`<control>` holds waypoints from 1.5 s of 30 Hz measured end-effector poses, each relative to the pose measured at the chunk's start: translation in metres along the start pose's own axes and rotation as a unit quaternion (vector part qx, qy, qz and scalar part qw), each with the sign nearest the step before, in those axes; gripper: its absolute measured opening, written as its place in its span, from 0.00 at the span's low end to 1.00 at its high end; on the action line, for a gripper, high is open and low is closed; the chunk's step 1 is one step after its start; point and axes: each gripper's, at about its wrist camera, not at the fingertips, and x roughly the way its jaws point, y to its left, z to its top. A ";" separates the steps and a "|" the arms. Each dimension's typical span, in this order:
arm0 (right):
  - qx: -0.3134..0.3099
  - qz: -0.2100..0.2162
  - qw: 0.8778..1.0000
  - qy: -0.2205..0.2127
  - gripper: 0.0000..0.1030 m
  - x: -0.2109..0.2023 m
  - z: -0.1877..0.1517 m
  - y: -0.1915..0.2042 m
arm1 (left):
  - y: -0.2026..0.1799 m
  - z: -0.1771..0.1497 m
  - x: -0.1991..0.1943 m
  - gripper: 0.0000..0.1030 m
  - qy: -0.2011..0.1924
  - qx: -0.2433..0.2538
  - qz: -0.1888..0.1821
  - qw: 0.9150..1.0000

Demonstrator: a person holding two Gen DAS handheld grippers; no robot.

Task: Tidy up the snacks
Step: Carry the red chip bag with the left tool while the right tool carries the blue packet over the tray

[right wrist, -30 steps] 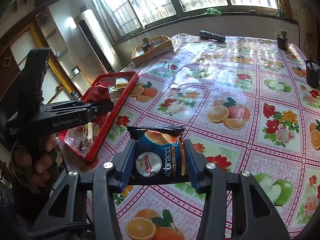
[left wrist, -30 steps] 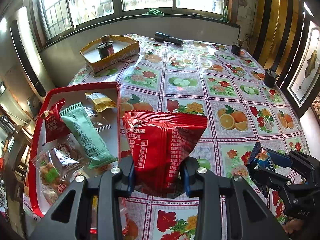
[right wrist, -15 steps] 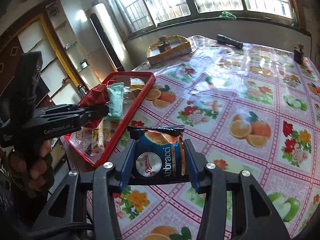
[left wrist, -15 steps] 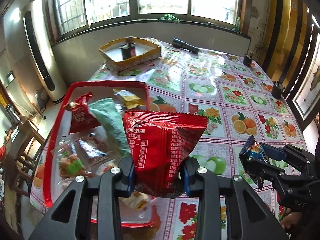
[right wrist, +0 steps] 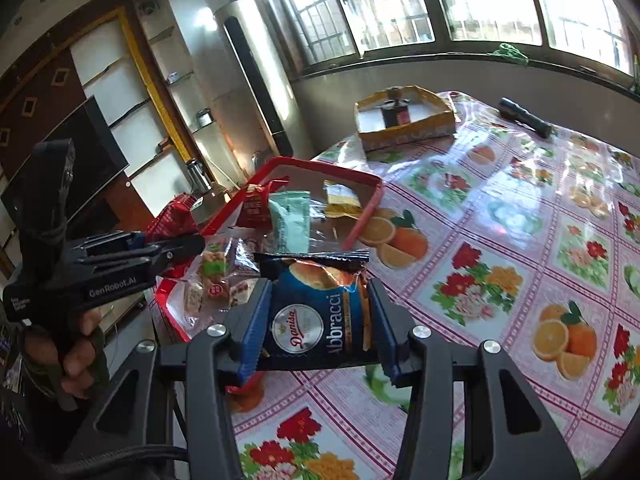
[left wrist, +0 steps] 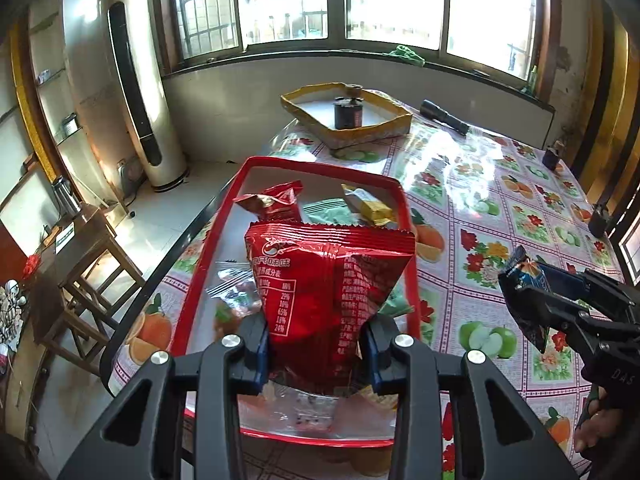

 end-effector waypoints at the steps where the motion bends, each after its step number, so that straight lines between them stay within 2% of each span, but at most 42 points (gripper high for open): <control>1: -0.003 0.003 1.000 0.001 0.48 0.005 0.003 0.003 | 0.002 0.000 0.001 0.34 0.001 -0.002 0.001 1.000; 19: -0.016 0.033 0.999 0.014 0.48 0.069 0.050 0.023 | 0.027 0.003 0.011 0.34 0.004 -0.018 0.006 1.000; 32: -0.003 0.054 0.998 0.024 0.48 0.117 0.089 0.018 | 0.026 0.006 0.025 0.34 0.015 -0.021 -0.010 1.000; 38: -0.024 0.033 0.998 0.048 0.48 0.157 0.102 0.026 | 0.029 0.006 0.044 0.34 0.036 -0.032 -0.023 0.999; 45: -0.025 0.021 0.997 0.076 0.48 0.187 0.099 0.020 | 0.028 0.005 0.058 0.34 0.052 -0.028 -0.022 0.998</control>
